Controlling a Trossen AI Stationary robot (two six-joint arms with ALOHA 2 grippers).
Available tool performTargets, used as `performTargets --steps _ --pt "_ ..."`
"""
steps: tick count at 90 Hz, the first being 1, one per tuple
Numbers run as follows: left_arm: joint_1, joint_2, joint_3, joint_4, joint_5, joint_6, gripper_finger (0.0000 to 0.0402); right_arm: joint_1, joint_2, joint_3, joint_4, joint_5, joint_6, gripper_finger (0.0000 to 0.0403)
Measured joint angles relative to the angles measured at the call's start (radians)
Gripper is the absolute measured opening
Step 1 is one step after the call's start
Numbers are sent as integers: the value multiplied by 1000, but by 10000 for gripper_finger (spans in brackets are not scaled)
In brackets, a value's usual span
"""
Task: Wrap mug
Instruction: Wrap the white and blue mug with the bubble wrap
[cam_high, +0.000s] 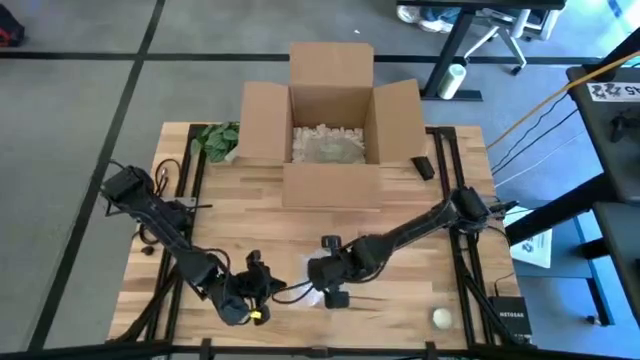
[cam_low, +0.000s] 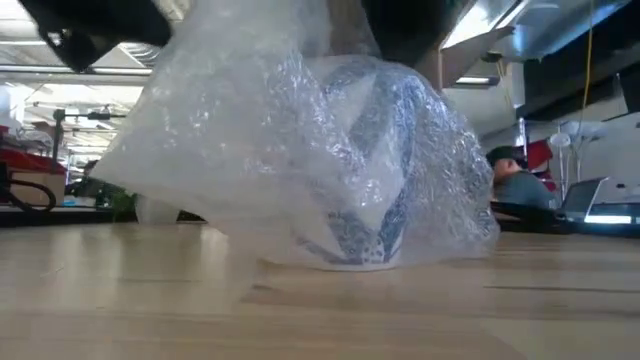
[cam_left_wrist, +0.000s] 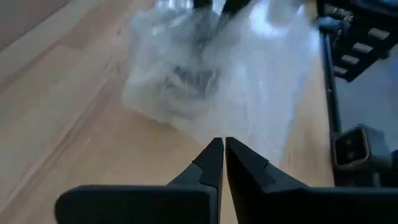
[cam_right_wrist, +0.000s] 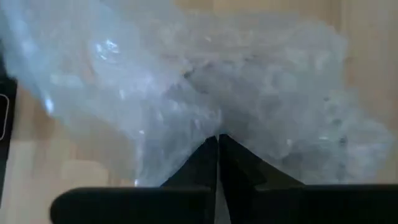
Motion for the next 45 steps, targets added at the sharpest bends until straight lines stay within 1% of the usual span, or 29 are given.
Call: performTargets --steps 9,16,23,31,38,45 --pt "18 1 0 95 1 110 0 -19 13 0 4 -55 1 0" --pt "38 3 0 145 0 174 0 -29 14 0 8 -69 1 0" --pt "61 12 0 153 14 185 0 -36 15 -1 27 -71 -1 0" --pt "87 39 0 176 73 182 0 -41 13 -2 49 -73 -8 0" --pt "105 74 0 253 118 206 0 -47 12 -2 50 -73 -9 0" --pt "119 110 0 335 121 249 0 -50 12 -2 51 -77 -8 0"
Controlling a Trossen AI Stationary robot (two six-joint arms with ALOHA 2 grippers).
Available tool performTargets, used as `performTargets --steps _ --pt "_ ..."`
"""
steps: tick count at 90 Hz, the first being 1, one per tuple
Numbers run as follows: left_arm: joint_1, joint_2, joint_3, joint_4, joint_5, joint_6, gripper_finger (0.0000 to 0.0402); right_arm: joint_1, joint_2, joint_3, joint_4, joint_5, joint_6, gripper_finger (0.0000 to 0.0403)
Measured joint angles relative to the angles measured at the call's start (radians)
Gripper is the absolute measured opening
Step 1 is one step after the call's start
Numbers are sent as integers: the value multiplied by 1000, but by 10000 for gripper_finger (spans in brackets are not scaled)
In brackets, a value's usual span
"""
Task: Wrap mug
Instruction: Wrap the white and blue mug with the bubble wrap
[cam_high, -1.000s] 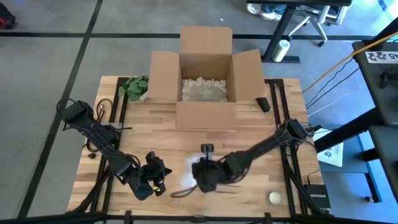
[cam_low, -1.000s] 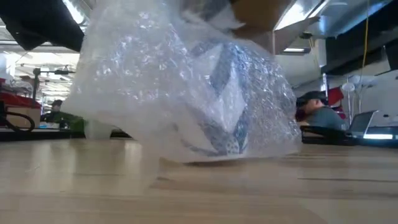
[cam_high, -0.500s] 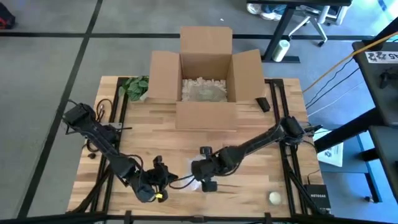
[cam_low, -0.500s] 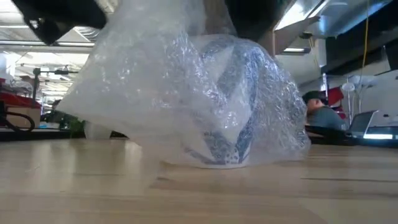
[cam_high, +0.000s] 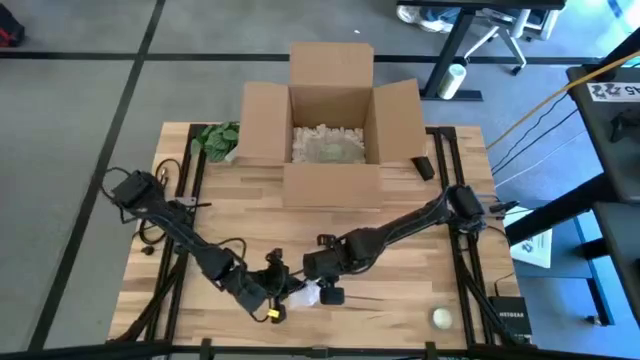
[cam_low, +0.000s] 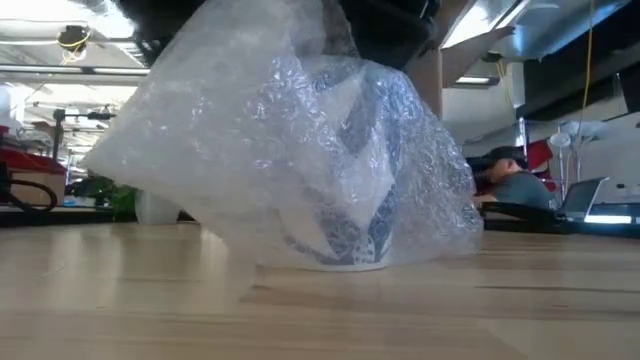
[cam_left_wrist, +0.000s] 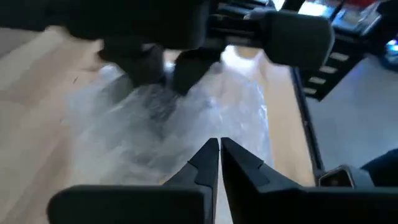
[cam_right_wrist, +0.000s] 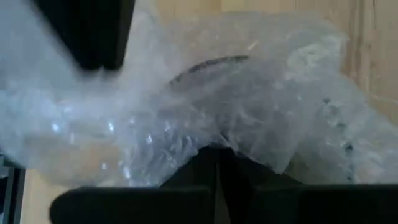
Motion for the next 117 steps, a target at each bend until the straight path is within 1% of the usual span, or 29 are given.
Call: performTargets --steps 9,31,40,45,51,64,70,85,107,117 --pt "25 33 0 53 1 20 0 2 0 0 7 -9 0 0" --pt "70 46 0 43 3 12 0 8 0 0 7 -47 11 0" --pt "82 46 0 16 14 -26 0 14 -6 0 -4 -53 35 0" --pt "90 46 2 2 34 -47 0 16 -12 9 -36 -39 40 0" --pt "94 44 2 -10 45 -65 0 24 -21 43 -103 3 49 0" --pt "95 44 2 -7 48 -59 0 39 -24 181 -255 68 41 0" --pt "96 44 2 -8 48 -60 0 45 -24 231 -285 103 33 0" --pt "96 44 2 -9 48 -60 0 67 -28 316 -262 114 25 0" --pt "98 44 1 -6 50 -61 0 77 -20 317 -183 58 23 0" --pt "98 47 0 20 51 -42 0 75 15 317 -185 54 27 0"
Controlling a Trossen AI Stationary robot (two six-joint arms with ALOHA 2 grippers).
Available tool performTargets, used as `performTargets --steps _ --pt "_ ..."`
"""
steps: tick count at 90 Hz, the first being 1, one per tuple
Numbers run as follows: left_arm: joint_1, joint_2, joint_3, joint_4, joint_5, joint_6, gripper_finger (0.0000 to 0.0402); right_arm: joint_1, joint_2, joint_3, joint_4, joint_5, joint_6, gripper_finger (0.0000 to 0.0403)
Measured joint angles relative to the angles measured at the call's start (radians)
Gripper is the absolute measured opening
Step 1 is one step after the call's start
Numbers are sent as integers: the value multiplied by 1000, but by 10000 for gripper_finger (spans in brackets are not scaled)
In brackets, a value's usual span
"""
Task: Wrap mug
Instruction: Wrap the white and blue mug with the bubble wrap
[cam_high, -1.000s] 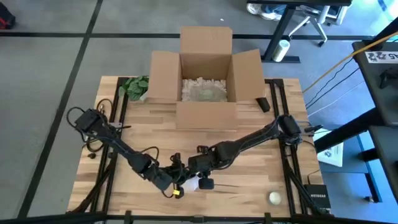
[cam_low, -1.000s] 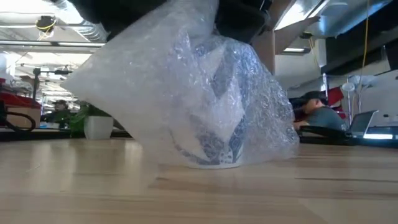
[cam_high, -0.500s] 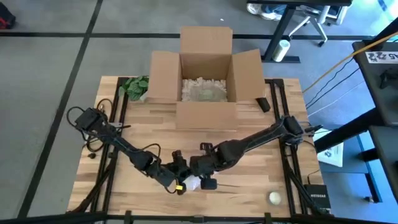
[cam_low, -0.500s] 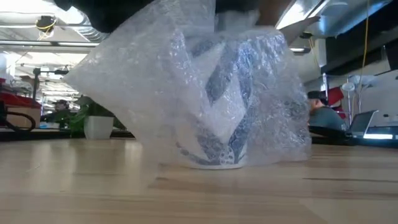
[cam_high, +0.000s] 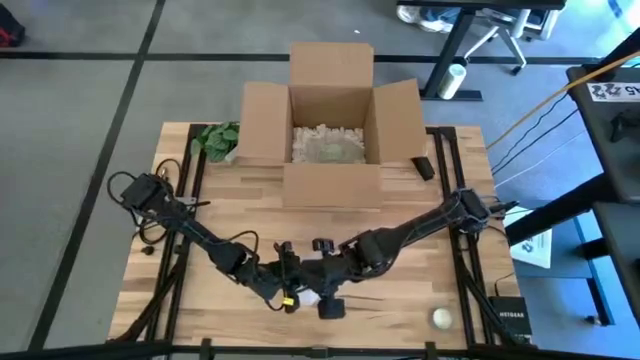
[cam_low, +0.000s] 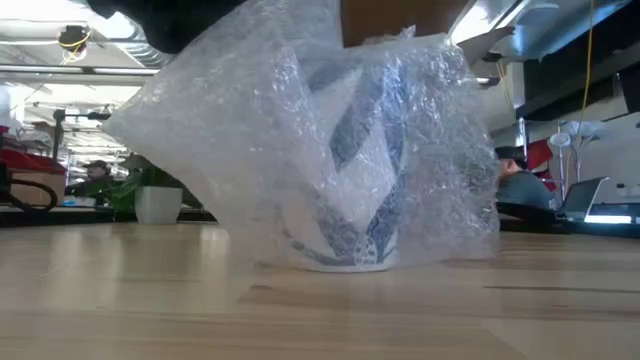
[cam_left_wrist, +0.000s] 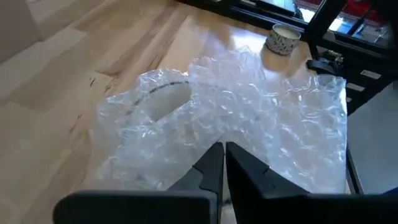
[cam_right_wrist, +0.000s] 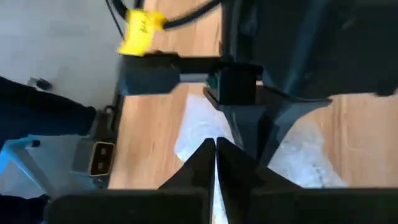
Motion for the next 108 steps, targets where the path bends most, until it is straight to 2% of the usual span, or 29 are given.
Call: performTargets --steps 14,30,58,73,90,108 --pt "-1 0 -2 22 1 35 0 -6 54 0 -68 -11 11 0" --pt "-32 -14 -2 17 -48 56 0 -11 57 0 -137 70 32 0" --pt "-165 -115 1 -34 -145 56 0 -59 92 -6 -146 32 26 0" --pt "-241 -121 1 -94 -226 -28 0 -72 123 -4 -133 -31 23 0" --pt "-277 -120 0 -249 -237 -210 0 -76 163 -1 -101 -105 0 0" --pt "-278 -87 1 -300 -238 -316 0 -87 205 -1 -46 -223 -17 0"
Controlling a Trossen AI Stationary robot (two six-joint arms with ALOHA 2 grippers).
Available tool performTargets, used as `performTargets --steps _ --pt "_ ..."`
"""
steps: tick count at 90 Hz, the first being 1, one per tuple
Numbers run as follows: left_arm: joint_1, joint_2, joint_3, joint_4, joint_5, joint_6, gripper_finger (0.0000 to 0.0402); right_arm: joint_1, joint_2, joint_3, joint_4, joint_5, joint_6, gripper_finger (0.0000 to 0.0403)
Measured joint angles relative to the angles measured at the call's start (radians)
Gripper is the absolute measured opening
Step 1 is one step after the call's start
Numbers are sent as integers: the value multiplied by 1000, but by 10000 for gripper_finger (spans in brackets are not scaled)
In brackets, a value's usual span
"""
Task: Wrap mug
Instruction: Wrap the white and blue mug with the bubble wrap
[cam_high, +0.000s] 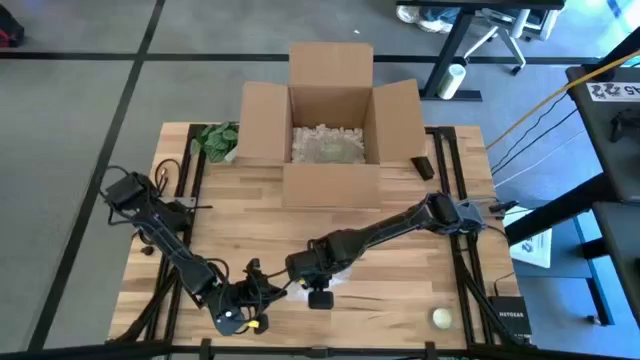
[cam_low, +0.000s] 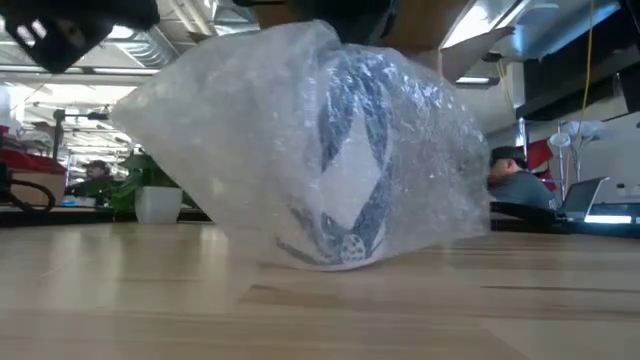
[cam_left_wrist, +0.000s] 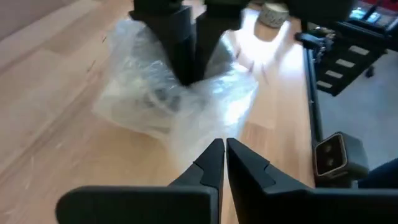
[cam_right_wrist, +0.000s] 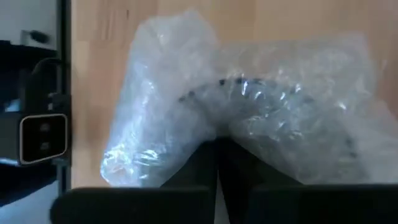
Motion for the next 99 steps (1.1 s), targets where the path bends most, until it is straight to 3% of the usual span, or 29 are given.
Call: performTargets --steps 15,42,56,67,76,99 --pt "0 19 0 -4 10 -31 0 -2 0 -1 3 14 -6 0" --pt "-11 20 0 -14 5 -26 0 -11 -10 -1 -103 138 18 0" --pt "-35 20 0 -50 -13 -72 0 -15 -9 -4 -99 70 -9 0" --pt "-47 20 0 -82 -21 -122 0 -18 -9 -2 -139 147 32 0" --pt "-48 20 0 -82 -31 -127 0 -35 -8 -4 -154 58 18 0" --pt "-26 101 0 62 -34 -64 0 -39 -16 -6 -147 61 28 0"
